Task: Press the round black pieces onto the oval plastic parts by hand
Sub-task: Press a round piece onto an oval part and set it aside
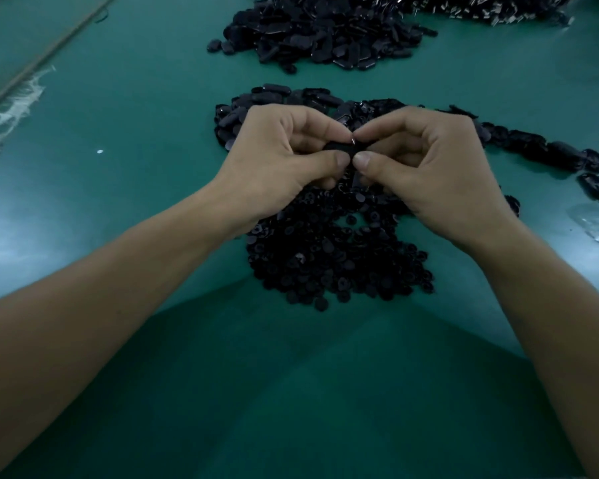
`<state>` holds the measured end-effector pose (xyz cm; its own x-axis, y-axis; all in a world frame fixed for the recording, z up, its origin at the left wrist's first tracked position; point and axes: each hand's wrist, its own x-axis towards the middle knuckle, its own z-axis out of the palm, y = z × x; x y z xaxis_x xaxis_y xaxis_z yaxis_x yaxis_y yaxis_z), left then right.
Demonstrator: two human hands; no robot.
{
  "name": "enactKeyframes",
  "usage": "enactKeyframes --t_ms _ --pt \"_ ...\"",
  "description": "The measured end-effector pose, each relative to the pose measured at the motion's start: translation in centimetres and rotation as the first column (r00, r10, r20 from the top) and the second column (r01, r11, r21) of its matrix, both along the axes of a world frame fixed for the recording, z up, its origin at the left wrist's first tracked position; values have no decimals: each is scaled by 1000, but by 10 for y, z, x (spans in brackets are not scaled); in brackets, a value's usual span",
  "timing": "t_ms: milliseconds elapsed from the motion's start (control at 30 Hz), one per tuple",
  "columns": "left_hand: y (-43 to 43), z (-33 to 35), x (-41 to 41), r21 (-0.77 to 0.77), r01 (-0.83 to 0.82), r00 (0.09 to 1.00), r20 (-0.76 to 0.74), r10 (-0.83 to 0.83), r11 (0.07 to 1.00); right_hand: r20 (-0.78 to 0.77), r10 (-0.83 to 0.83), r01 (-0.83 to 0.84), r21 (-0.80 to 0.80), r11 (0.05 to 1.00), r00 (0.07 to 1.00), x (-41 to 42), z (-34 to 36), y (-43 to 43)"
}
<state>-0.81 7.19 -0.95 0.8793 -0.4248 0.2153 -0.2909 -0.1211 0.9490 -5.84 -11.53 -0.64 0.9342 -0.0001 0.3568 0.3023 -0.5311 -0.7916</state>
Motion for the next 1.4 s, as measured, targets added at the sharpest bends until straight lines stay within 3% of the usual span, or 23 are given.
enactKeyframes --t_ms 167,267,400,600,700,933,1400 --pt "-2 -2 -1 -90 -50 996 -76 43 995 254 -110 179 -267 947 961 -3 -5 10" --pt "-3 -2 -1 -131 -60 991 -128 43 990 304 -117 216 -314 925 945 -4 -5 12" --pt "-5 -3 -3 -159 -55 987 -156 30 986 260 -112 178 -245 953 959 -4 -4 14" --pt "-6 -2 -3 -180 -78 983 -176 46 981 153 -193 190 35 981 969 1 3 6" --pt "-6 -2 -4 -199 -84 983 -177 49 976 117 -198 187 101 977 973 2 6 0" --pt "-7 -2 -5 -193 -80 987 -153 50 978 78 -116 113 38 993 990 -1 4 6" --pt "-6 -4 -7 -92 -53 998 13 55 994 137 -147 159 -86 983 980 -5 5 15"
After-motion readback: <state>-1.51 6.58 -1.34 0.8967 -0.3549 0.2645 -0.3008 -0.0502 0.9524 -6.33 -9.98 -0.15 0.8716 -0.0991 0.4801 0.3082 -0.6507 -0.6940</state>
